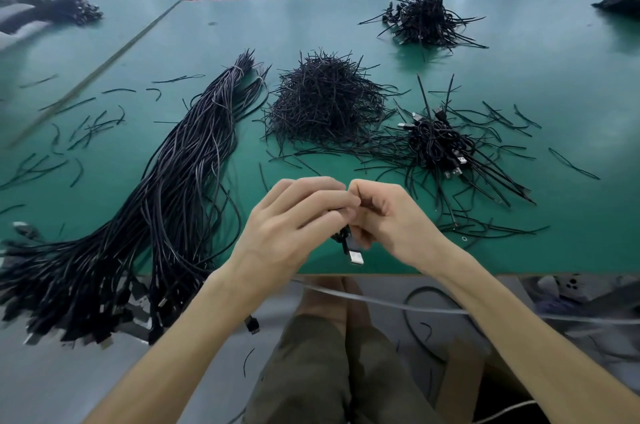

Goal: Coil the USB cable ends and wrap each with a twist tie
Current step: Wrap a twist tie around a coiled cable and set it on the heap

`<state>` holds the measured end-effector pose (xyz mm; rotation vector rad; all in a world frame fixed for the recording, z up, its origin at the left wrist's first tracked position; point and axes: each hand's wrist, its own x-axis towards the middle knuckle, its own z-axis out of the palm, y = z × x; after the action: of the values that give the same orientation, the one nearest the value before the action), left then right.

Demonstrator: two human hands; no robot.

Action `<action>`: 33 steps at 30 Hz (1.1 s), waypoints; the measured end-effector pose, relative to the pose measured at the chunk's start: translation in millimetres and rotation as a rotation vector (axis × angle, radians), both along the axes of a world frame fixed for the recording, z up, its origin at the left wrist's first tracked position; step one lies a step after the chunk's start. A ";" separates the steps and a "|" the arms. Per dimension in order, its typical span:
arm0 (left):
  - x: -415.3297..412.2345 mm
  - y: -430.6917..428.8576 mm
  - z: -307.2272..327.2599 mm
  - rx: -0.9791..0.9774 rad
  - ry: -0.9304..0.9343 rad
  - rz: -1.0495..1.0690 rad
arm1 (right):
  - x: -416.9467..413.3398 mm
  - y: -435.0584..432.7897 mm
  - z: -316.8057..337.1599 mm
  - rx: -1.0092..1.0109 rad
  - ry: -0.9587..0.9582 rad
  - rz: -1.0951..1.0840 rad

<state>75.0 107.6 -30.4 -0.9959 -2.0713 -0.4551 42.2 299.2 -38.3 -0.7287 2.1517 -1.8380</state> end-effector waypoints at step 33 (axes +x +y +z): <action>-65.5 -96.1 -2.0 -0.050 -0.767 1.202 | -68.4 82.2 6.5 0.620 0.153 -0.996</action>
<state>9.4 11.5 -32.4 0.6131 -2.8796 -0.1189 -26.2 381.4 -31.8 0.4448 3.2647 -1.2087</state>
